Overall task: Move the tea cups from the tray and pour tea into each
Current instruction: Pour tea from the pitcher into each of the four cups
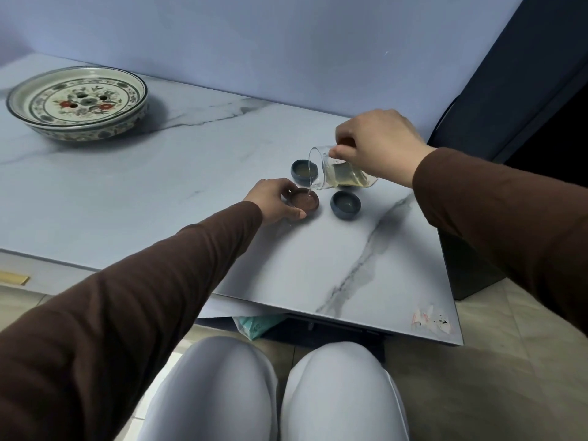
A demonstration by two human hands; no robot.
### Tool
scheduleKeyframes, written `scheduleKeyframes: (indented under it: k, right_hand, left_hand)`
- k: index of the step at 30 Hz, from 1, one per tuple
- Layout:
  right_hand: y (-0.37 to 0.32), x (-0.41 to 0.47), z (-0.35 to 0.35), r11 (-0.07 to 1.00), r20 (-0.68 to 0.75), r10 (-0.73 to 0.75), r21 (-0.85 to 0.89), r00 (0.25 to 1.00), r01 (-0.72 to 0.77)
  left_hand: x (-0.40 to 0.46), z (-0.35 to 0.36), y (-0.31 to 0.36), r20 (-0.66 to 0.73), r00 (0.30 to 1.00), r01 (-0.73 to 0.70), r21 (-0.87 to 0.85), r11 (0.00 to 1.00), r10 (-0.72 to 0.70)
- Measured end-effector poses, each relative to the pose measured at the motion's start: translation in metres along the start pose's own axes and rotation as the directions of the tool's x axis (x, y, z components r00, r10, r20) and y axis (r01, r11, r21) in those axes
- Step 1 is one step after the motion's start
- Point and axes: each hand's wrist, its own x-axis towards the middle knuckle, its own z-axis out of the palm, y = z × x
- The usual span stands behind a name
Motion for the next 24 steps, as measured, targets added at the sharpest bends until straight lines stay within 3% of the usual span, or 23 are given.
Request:
scheduleKeyframes:
  k: [4, 8, 10, 12, 15, 19, 24]
  right_hand:
    - [0.021, -0.017, 0.017, 0.947, 0.027, 0.213, 0.242, 0.977, -0.213]
    - [0.043, -0.033, 0.035, 0.720, 0.141, 0.413, 0.554, 0.900, -0.417]
    - [0.054, -0.040, 0.040, 0.581, 0.171, 0.462, 0.682, 0.870, -0.443]
    - [0.065, -0.045, 0.040, 0.520, 0.162, 0.490, 0.734, 0.857, -0.436]
    - [0.082, -0.048, 0.038, 0.511, 0.118, 0.521, 0.750, 0.845, -0.420]
    - [0.102, -0.046, 0.036, 0.562, 0.081, 0.542, 0.705, 0.836, -0.432]
    - [0.120, -0.040, 0.037, 0.672, 0.034, 0.538, 0.586, 0.842, -0.453]
  left_hand:
    - [0.001, 0.001, 0.000, 0.001, 1.000, -0.004, 0.012, 1.000, 0.004]
    - [0.001, -0.003, 0.001, 0.011, 1.000, -0.026, 0.020, 0.999, 0.026]
    - [0.003, -0.009, 0.003, -0.023, 0.997, -0.067, 0.029, 0.997, 0.068]
    - [0.007, -0.015, 0.009, -0.076, 0.988, -0.129, 0.032, 0.991, 0.131]
    - [0.024, -0.021, 0.027, -0.100, 0.971, -0.213, 0.043, 0.976, 0.217]
    - [0.059, -0.018, 0.053, -0.028, 0.959, -0.277, 0.129, 0.952, 0.283]
    - [0.102, -0.002, 0.074, 0.117, 0.966, -0.258, 0.302, 0.918, 0.232]
